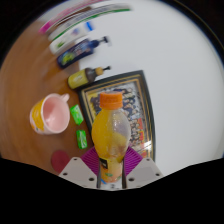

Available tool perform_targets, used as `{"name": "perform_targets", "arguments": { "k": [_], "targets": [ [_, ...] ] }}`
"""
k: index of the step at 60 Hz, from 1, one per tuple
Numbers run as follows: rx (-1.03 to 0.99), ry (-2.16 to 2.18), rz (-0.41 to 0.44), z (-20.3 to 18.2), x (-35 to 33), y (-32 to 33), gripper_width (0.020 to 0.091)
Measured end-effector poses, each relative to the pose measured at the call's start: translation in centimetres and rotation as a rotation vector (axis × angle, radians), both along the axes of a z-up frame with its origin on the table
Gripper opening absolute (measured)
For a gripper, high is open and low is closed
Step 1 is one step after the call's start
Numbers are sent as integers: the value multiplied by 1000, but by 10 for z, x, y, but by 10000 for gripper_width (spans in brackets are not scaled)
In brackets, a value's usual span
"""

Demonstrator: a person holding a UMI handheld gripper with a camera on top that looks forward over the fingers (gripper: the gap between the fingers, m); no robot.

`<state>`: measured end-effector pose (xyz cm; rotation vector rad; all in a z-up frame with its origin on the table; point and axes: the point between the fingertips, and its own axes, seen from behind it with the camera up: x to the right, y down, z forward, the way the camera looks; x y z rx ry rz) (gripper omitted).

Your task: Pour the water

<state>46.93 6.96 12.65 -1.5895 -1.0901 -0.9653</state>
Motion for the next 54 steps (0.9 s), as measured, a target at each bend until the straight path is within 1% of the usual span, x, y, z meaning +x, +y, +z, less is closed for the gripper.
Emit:
{"name": "perform_targets", "arguments": {
  "k": [4,9,15,21,24,25,26,30,39,40,41,43,45,48,54],
  "targets": [
    [-2,189,-23,4,5,-5,277],
    [-33,477,-59,-2,9,-11,276],
    [-97,782,-115,-24,13,-13,277],
    [-169,1006,-121,-51,16,-9,278],
    [-192,1064,-116,-64,15,-5,277],
    [-187,1075,-129,-67,9,-7,277],
    [-193,1087,-117,-73,13,-3,277],
    [-215,1123,-115,-91,13,3,278],
    [-260,1230,-141,-122,12,9,283],
    [-261,1231,-143,-124,14,9,285],
    [-237,1245,-124,-120,14,11,287],
    [-228,1242,-132,-123,15,9,287],
    [-214,1250,-121,-122,15,8,287],
    [-202,1254,-122,-122,17,5,304],
    [-181,1246,-122,-122,18,4,434]
  ]
}}
